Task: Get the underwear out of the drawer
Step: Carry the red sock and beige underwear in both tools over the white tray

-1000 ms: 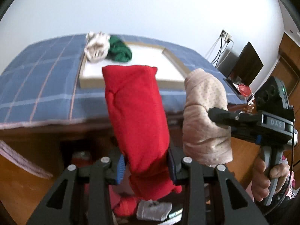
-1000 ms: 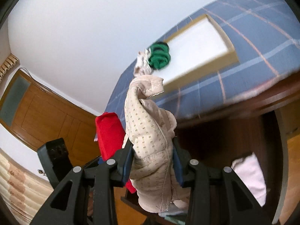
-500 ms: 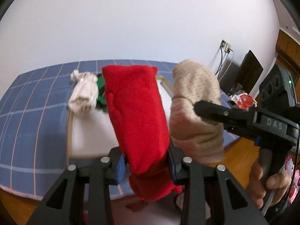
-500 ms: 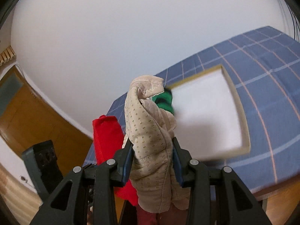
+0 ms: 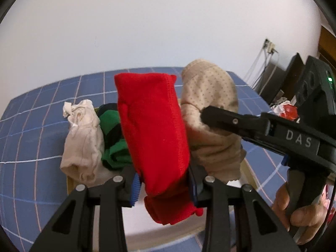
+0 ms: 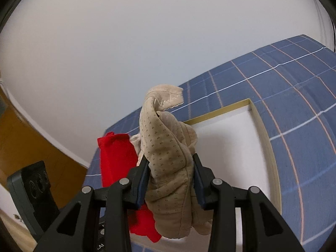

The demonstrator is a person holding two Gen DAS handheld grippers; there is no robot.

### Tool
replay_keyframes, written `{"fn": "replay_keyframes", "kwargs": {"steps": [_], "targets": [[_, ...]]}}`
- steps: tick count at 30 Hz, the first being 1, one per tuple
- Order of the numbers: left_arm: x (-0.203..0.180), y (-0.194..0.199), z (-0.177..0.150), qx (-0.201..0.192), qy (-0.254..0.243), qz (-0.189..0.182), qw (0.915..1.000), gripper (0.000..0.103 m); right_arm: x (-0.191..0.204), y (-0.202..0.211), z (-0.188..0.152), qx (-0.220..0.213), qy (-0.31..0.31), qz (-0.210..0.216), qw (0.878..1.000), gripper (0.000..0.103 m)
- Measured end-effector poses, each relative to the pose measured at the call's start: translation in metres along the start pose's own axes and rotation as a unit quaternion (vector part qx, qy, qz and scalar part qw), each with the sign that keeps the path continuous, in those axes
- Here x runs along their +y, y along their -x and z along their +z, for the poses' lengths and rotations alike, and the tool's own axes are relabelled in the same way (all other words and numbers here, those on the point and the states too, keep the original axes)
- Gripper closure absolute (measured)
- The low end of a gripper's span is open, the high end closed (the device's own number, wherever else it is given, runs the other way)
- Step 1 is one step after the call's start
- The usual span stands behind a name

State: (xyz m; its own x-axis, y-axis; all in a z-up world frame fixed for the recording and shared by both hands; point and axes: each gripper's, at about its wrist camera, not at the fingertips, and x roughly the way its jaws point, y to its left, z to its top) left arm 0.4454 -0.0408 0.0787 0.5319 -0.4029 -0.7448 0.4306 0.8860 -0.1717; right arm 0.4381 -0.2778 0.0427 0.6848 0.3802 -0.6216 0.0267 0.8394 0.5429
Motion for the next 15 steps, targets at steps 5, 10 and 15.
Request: {"fn": "replay_keyframes", "kwargs": {"steps": [5, 10, 15], "targets": [[0.005, -0.038, 0.016, 0.023, -0.012, 0.025, 0.9993, 0.068, -0.015, -0.040, 0.010, 0.026, -0.011, -0.018, 0.999, 0.062], [0.007, -0.063, 0.022, 0.037, -0.013, 0.029, 0.9988, 0.068, -0.017, -0.067, 0.015, 0.034, -0.009, -0.033, 0.999, 0.062], [0.011, -0.074, 0.024, 0.039, -0.008, 0.029, 0.9988, 0.068, -0.022, -0.090, 0.022, 0.043, -0.007, -0.043, 0.998, 0.062]]}}
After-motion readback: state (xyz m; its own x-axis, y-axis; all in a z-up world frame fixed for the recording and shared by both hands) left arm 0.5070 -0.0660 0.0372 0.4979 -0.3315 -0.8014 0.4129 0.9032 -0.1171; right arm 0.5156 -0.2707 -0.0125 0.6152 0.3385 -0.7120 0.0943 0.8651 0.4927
